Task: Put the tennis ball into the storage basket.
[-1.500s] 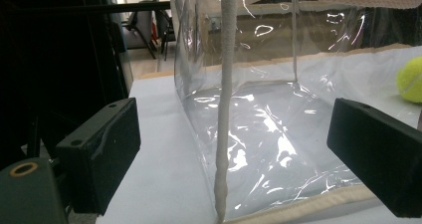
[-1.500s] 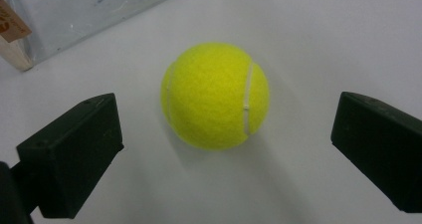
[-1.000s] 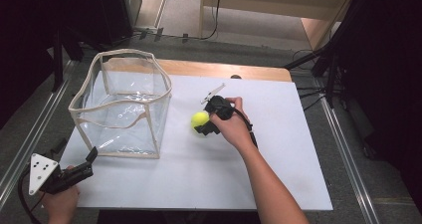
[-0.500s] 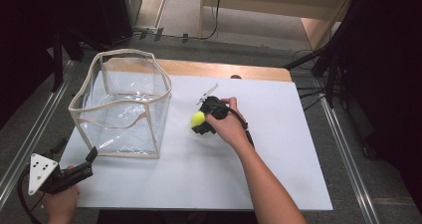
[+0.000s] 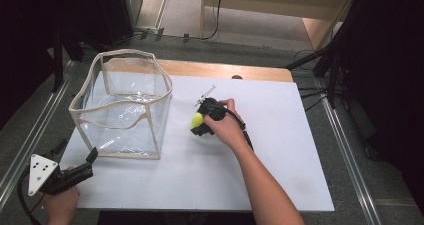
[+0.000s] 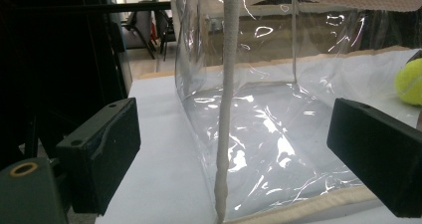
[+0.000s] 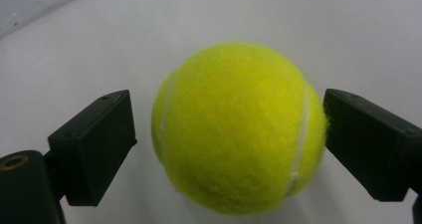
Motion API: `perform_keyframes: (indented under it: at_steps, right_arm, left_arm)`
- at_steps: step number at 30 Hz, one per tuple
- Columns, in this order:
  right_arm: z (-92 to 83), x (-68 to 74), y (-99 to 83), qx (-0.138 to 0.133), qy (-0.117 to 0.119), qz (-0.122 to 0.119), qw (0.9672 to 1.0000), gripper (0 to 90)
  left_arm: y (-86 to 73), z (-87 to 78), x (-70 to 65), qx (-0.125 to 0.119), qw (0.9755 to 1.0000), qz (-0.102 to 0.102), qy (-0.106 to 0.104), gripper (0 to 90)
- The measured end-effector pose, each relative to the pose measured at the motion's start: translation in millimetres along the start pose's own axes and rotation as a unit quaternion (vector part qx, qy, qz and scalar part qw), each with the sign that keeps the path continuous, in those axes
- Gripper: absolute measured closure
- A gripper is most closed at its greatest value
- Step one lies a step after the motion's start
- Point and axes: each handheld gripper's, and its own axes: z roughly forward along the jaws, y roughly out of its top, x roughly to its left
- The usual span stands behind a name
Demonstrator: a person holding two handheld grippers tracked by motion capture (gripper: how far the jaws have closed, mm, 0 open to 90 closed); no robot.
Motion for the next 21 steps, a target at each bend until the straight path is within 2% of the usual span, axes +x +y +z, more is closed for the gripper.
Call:
perform_keyframes:
  at_steps: [1, 2, 3, 5, 7, 10, 21]
  right_arm:
    - [0.0, 0.0, 0.0, 0.0, 0.0, 0.0, 1.0, 7.0]
    - [3.5, -1.6, 0.3, -0.001, -0.003, -0.01, 0.9999, 10.3]
    - [4.1, -1.4, 0.5, 0.003, -0.01, -0.005, 0.9999, 19.9]
    - [4.5, -2.0, 0.5, 0.005, -0.01, -0.003, 0.9999, 22.8]
    - [5.1, -3.5, 0.7, -0.001, -0.006, 0.004, 1.0, 23.2]
    - [4.4, -2.7, 1.8, 0.005, -0.01, -0.004, 0.9999, 23.5]
    - [1.9, -1.7, 1.7, 0.007, 0.006, -0.009, 0.9999, 23.5]
  left_arm:
    - [0.0, 0.0, 0.0, 0.0, 1.0, 0.0, 0.0, 6.9]
    - [0.1, 0.3, 0.3, 0.0, 1.0, 0.001, -0.001, 6.9]
    - [0.1, 0.2, 0.3, 0.001, 1.0, 0.001, -0.001, 6.9]
    - [0.1, 0.2, 0.3, 0.0, 1.0, 0.001, -0.001, 6.9]
    - [0.0, 0.1, 0.1, 0.0, 1.0, -0.001, -0.001, 6.9]
    - [0.1, 0.3, 0.5, 0.001, 1.0, 0.001, -0.001, 6.9]
    - [0.0, 0.3, 0.2, 0.0, 1.0, 0.002, -0.001, 6.9]
